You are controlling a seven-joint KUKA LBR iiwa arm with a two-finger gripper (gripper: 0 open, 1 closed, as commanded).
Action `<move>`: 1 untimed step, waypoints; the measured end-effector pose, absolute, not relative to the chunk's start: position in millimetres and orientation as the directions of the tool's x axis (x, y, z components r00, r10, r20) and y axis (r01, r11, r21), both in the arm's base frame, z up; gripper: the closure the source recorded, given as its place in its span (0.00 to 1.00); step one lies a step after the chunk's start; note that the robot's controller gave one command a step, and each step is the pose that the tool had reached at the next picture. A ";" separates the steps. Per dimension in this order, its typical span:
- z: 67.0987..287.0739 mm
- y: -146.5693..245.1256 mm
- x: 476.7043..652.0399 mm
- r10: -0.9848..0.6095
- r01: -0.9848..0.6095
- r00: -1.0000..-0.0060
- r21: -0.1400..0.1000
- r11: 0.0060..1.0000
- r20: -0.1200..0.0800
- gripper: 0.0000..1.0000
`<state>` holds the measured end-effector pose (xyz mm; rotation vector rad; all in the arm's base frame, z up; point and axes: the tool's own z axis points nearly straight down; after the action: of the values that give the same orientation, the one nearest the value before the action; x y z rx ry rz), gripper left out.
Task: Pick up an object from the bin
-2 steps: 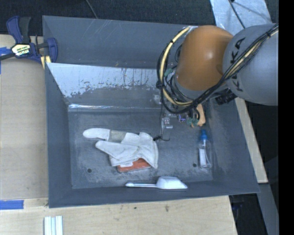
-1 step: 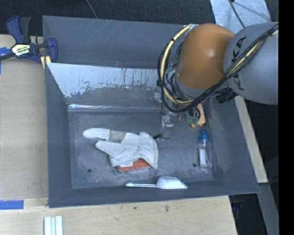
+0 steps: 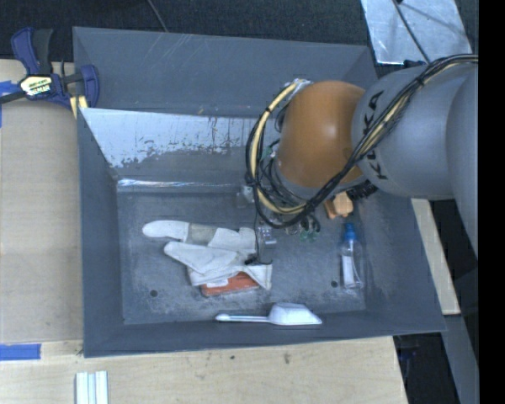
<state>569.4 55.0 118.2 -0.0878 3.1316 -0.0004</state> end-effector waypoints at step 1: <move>73.7 78.7 574.7 0.004 0.004 -1.000 0.002 1.000 -0.010 1.00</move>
Offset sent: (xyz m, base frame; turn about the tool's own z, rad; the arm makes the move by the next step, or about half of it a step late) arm 0.0000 0.0000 0.0000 0.0000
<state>574.7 78.7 73.7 0.0069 3.1320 0.0038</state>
